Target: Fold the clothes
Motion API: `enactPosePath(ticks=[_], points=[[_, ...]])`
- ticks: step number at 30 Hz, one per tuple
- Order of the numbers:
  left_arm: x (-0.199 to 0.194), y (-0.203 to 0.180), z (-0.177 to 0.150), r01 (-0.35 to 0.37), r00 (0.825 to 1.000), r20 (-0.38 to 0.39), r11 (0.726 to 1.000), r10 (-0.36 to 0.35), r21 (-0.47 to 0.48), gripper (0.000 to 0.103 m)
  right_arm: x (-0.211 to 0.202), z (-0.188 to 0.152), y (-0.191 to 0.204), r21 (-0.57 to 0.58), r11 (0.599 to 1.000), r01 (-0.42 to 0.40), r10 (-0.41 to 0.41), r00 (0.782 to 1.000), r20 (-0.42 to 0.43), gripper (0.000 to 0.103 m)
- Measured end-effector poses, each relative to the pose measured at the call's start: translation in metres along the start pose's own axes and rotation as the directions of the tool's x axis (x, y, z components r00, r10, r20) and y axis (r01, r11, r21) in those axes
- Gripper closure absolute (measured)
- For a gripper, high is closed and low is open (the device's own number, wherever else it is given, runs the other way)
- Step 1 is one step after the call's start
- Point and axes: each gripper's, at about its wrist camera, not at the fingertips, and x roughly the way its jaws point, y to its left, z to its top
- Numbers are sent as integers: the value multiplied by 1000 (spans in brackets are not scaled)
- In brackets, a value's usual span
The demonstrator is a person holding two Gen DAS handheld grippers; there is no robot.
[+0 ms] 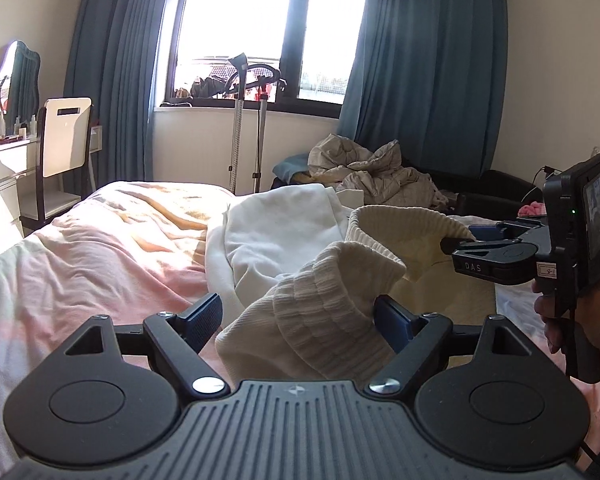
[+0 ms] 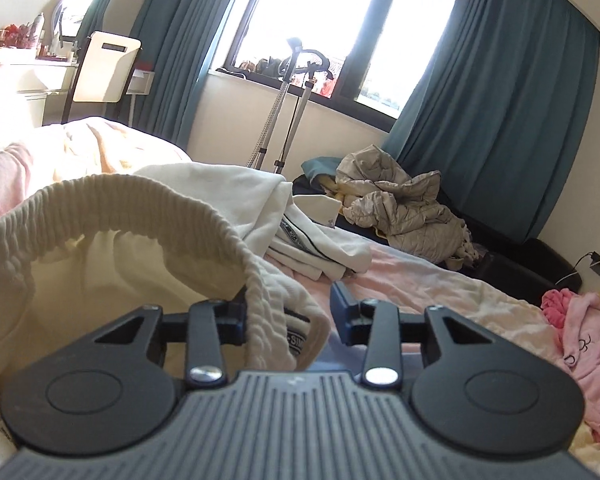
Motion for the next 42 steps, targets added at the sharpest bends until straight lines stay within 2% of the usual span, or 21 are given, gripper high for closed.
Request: enactPosePath(ticks=[2,5,10,12,14,16,18,22,26,28,30,33,35,37,38,41,42], points=[[0,3,0,-25,1000,-2,1000,25,-9,17,3,-1,-10,61,998,7,-5,999,-35,77],[-1,8,0,-62,998,-12,998,61,-26,17,-1,-7,-27,185,982,45,-21,992,-128,81],[1,18,0,-126,991,-63,991,122,-56,17,-8,-31,-51,385,919,77,30,964,-263,80],[4,17,-2,-174,980,-107,984,170,-34,19,-10,-35,-50,411,909,63,59,959,-279,80],[5,18,-3,-192,972,-142,981,186,-34,22,-16,-32,-41,368,928,60,43,963,-265,79],[5,18,-4,-189,971,-157,981,181,-36,33,-27,-25,-19,234,970,63,-12,977,-213,79],[5,16,-5,-168,972,-172,985,161,-29,42,-37,-20,2,94,993,65,-51,989,-140,79],[5,6,-7,-151,972,-181,988,151,15,43,-42,-17,28,-99,991,86,-89,996,-32,79],[6,10,2,-166,968,-196,985,157,-35,42,-30,-17,23,-101,990,98,-103,994,-46,79],[8,13,9,-173,969,-192,983,158,-65,41,-26,-16,11,-33,996,79,-82,994,-74,86],[18,15,13,-179,965,-209,980,157,-89,37,-26,-18,-4,71,996,58,-50,993,-106,86],[35,20,17,-174,963,-231,975,139,-137,37,-24,-25,-19,177,984,35,-7,988,-154,86],[45,22,20,-159,964,-237,974,117,-163,47,-23,-30,-23,217,976,30,12,982,-189,86],[53,24,32,-145,966,-238,975,103,-166,61,-25,-35,-25,253,967,24,30,977,-209,87],[55,27,41,-142,969,-226,974,100,-177,63,-26,-36,-28,291,957,12,52,976,-212,88],[55,42,84,-137,984,-137,970,111,-199,71,-39,-38,-34,462,883,-78,168,973,-156,90],[52,49,104,-144,987,-93,969,127,-202,82,-45,-38,-35,516,849,-112,203,971,-124,90]])
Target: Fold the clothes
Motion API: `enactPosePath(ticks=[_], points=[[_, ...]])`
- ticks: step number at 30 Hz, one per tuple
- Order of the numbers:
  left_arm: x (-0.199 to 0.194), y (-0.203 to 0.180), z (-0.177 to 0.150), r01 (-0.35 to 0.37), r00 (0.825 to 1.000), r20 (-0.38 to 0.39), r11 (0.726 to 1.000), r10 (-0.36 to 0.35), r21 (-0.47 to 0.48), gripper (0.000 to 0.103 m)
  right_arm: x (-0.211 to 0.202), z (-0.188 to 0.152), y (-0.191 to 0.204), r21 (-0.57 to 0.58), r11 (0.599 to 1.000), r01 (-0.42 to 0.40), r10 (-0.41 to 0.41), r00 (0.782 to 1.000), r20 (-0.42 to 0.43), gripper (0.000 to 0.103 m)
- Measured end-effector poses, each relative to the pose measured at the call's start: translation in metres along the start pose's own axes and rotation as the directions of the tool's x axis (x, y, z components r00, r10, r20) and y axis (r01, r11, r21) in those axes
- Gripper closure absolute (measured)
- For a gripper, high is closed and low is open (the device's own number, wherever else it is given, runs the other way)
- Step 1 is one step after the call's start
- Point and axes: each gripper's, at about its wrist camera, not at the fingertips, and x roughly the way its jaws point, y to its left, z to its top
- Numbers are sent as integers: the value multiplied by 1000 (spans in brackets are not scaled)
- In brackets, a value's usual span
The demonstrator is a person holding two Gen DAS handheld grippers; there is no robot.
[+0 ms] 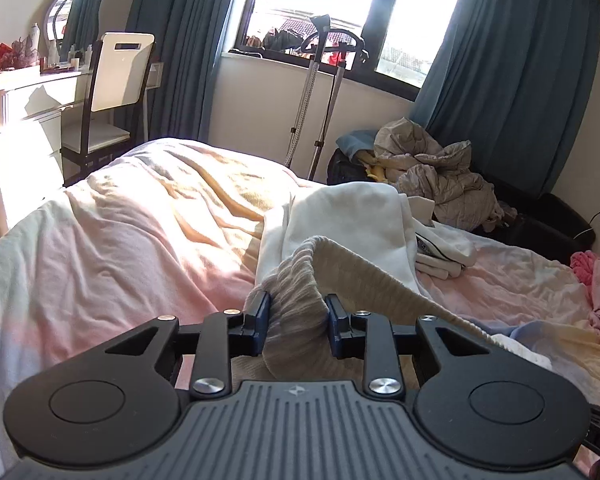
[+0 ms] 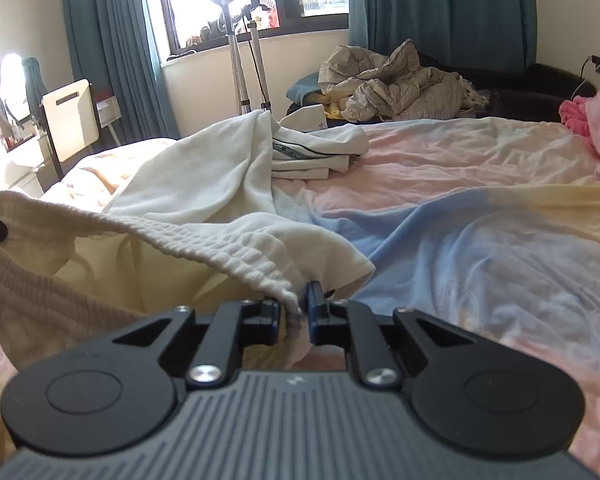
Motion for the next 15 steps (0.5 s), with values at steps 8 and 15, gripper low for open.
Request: enactPosePath(ticks=[8,15], points=[[-36,29,148,62,978,197,997,-70,51,86,-49,-1,93,104,932,-346,334,935,123,92],[-44,100,244,-16,947,321,999,3,38,88,-44,29,242,27,826,-563,549,814,190,91]])
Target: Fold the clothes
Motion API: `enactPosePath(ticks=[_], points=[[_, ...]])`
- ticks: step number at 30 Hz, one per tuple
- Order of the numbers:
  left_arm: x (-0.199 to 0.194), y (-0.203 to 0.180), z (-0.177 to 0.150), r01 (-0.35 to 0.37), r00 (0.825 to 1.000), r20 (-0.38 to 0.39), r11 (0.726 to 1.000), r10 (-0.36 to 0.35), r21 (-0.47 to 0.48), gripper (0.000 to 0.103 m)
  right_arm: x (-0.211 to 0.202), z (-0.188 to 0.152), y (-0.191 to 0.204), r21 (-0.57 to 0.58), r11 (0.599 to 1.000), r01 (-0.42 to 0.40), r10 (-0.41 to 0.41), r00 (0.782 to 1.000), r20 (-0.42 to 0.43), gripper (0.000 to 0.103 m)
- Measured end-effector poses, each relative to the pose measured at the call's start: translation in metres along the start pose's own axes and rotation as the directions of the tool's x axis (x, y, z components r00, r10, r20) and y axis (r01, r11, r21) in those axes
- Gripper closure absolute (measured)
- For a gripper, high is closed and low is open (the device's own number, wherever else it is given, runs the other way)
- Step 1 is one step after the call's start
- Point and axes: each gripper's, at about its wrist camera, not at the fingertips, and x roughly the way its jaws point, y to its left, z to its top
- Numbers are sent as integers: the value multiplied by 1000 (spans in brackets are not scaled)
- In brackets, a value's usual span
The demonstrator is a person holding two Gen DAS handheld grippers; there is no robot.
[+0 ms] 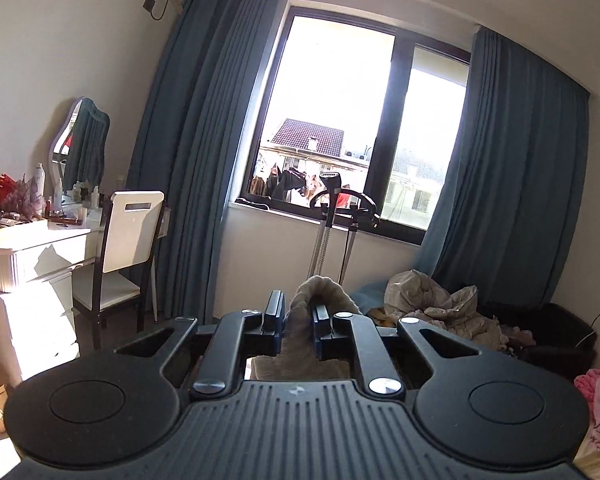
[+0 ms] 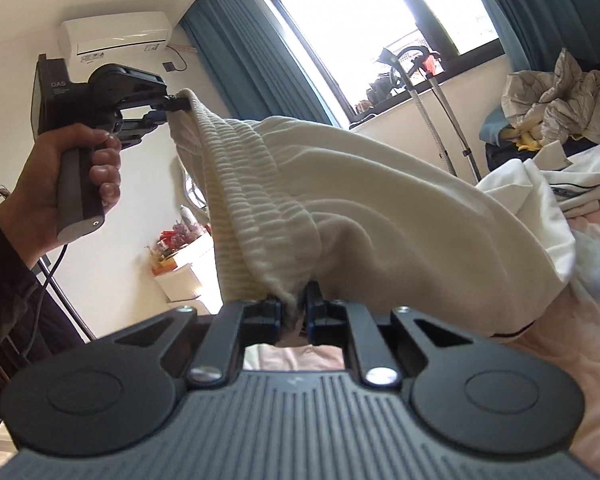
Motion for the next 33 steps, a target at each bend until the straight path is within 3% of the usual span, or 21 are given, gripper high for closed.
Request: enactPosePath(ticks=[3,5,8,10,13,15,21,23,24,25,26,27,28,29,31,33], points=[[26,44,12,-93,996,18,995,92,39,89,59,-3,36,-11,995,-100,99,995,-18,91],[56,81,1,-175,984,-3,982,175,67,91,103,-16,54,-22,989,-145,144,988,-52,91],[111,146,-40,-299,947,-102,951,306,74,92,173,-54,66,-26,986,-167,162,976,-147,91],[147,192,-78,-372,907,-197,927,373,43,92,213,-83,64,-29,986,-165,154,961,-229,91],[190,244,-133,-449,846,-348,892,405,-53,92,260,-123,58,-75,986,-151,117,932,-344,91],[208,261,-162,-478,821,-390,876,418,-68,92,272,-136,54,-92,984,-153,109,925,-364,91],[215,277,-185,-484,805,-421,873,418,-59,90,277,-125,54,-49,985,-166,137,920,-367,89],[209,276,-183,-502,789,-437,863,432,-55,83,277,-123,54,-51,981,-186,153,912,-380,79],[206,278,-182,-520,774,-457,852,439,-63,70,277,-120,52,-47,977,-210,175,903,-391,73],[199,277,-180,-528,768,-460,847,446,-61,51,274,-116,54,-38,970,-240,204,891,-406,57],[191,274,-177,-529,769,-451,847,453,-52,45,269,-111,59,-40,963,-267,226,878,-422,37],[179,270,-175,-531,772,-430,846,468,-34,33,261,-105,65,-57,956,-287,235,870,-433,32],[166,265,-172,-536,774,-405,844,486,-11,19,252,-100,71,-80,952,-295,234,871,-431,31],[153,260,-169,-543,772,-388,840,503,7,14,243,-94,74,-97,950,-295,229,875,-426,31],[127,251,-165,-552,772,-368,834,519,20,13,223,-83,77,-115,953,-281,211,884,-417,31],[98,236,-159,-540,787,-349,842,509,12,13,198,-73,75,-145,956,-254,178,899,-401,32]])
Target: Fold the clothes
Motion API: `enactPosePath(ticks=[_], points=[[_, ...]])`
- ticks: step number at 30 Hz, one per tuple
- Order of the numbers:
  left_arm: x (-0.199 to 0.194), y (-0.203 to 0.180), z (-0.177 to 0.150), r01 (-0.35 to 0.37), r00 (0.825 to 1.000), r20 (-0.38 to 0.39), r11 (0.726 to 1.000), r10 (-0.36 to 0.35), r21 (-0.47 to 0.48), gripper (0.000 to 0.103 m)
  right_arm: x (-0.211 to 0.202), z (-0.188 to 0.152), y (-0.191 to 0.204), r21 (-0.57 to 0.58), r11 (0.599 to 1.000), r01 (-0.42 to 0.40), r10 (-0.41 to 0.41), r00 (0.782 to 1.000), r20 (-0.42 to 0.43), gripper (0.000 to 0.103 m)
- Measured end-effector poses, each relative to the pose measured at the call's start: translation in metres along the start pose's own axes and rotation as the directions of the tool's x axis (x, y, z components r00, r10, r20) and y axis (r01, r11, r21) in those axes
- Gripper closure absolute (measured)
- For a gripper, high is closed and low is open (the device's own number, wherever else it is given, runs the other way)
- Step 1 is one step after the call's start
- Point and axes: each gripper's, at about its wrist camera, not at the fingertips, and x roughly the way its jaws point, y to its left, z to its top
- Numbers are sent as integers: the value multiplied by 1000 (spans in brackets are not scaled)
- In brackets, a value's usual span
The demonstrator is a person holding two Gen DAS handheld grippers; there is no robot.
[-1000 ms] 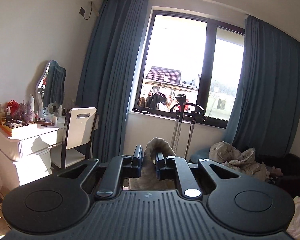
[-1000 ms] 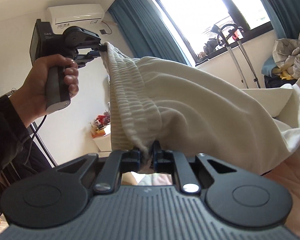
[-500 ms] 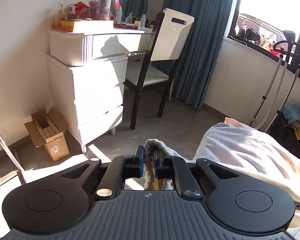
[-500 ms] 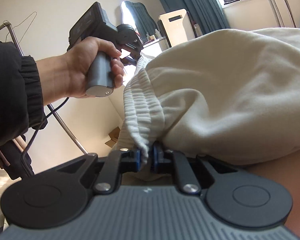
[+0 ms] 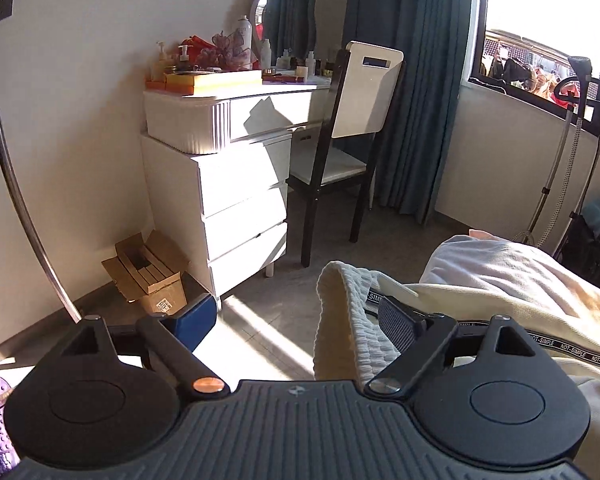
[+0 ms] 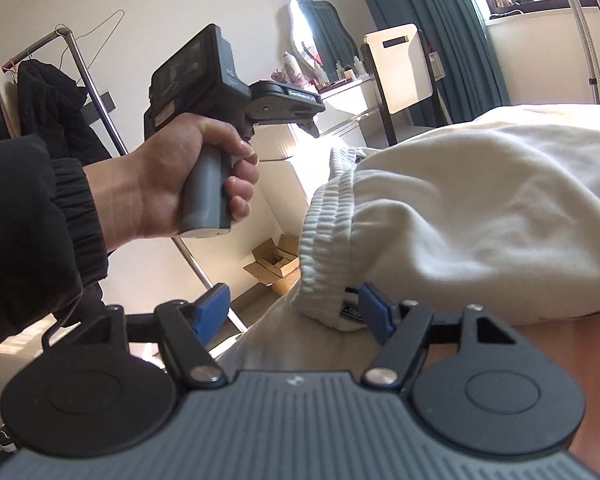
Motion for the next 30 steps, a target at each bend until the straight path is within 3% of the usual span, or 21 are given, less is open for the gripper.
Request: enactPosePath(ticks=[4,7,15,21,25,30], points=[[-80,-16,-20,76,994,77,997,-78,29,13,-62,-7,-2,-33,995,98,-96,994,44,32],[-136,-52,-44,149,980,114,982,-162,114,13,-105,-12,-9,-43,983,176,-172,982,81,32],[-243,-147,-125,369,913,128,917,-388,151,13,-217,-18,-48,-52,931,362,-347,918,192,33],[-274,-196,-179,447,875,107,874,-471,191,13,-271,-29,-99,-27,873,487,-469,852,233,33],[-287,-221,-201,443,855,153,851,-495,282,13,-288,-34,-128,-37,821,569,-539,796,275,32],[-277,-247,-211,460,840,148,829,-522,317,13,-300,-39,-169,27,810,586,-563,764,315,32]])
